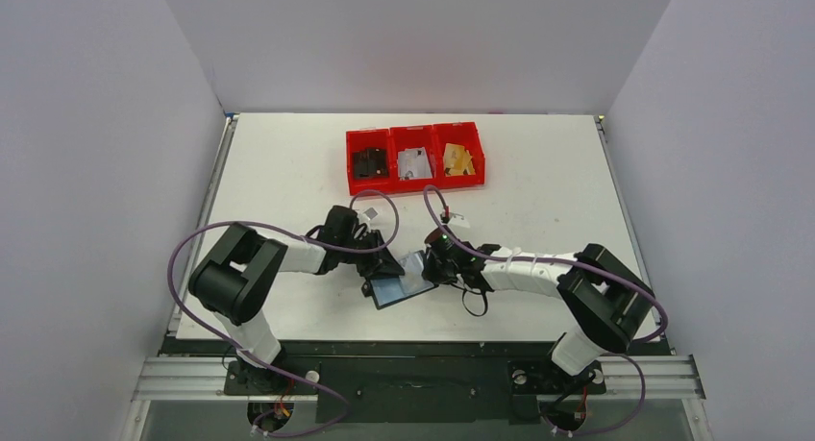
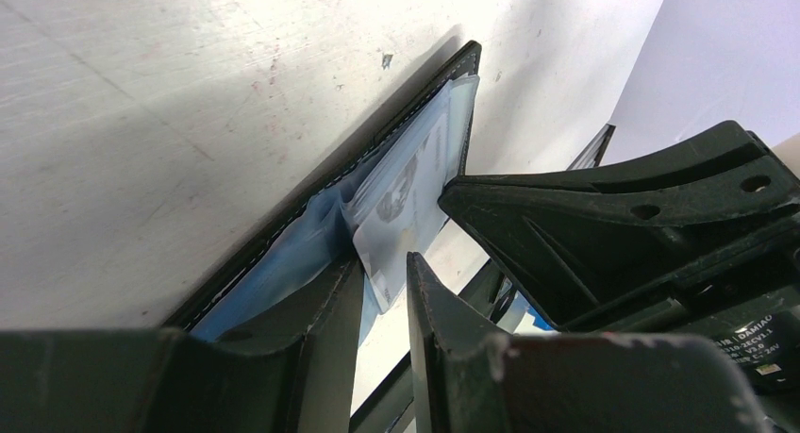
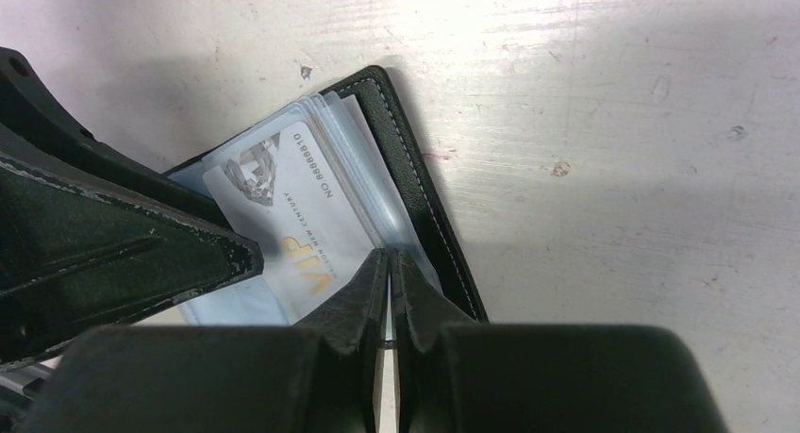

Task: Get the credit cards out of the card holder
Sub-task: Remove the credit card from the card holder.

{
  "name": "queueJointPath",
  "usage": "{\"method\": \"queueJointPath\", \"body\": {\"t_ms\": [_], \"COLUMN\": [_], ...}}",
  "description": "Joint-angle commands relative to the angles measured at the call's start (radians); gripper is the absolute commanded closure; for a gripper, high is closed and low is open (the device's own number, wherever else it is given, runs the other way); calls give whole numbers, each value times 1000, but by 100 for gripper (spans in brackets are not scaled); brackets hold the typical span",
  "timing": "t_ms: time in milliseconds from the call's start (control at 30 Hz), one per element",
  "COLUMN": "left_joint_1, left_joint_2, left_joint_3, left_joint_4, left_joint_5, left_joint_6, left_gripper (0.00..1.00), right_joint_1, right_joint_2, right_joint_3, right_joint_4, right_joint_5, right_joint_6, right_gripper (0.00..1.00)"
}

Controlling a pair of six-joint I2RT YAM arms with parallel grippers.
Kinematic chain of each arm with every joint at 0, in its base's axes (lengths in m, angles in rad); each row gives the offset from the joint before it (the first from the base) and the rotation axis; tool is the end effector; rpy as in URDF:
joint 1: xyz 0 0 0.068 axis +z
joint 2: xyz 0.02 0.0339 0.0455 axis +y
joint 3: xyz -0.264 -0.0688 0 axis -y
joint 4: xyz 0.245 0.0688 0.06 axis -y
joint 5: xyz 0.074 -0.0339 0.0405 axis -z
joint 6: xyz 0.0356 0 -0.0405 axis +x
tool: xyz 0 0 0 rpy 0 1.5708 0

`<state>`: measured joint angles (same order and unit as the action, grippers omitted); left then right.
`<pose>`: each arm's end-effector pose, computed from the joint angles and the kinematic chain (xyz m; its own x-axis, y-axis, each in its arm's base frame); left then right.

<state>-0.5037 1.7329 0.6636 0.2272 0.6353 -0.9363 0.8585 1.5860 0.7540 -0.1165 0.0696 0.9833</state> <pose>0.2537 -0.1640 0.1115 -0.9789 -0.2007 -0.0382 -0.0908 0.5948 -0.7987 0.1961 0.2233 0.1478 -0.9007 0.2273 -0.3701 0.0382 0.8903 0.4538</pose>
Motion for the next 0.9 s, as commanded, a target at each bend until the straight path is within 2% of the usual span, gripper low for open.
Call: {"method": "queueJointPath", "body": {"t_ms": [0,633,867], "left_joint_1": [14,66,69], "left_joint_2": [-53,-69,-40], "left_joint_3": [-20,-126,-138], "left_joint_4": [93,290,338], "left_joint_5": [75,160,181], "left_joint_6": [-11,-71,-81], "left_gripper": [79,85,93], "right_joint_1": [16,14,14], "right_joint_2": [80,128,141], "right_joint_3": [-28,-24,-19], "right_joint_4": [-90,-98,-99], "right_joint_5": [-10,-17,-19], "right_joint_6": [1,17,18], "right_gripper": [100,100,100]}}
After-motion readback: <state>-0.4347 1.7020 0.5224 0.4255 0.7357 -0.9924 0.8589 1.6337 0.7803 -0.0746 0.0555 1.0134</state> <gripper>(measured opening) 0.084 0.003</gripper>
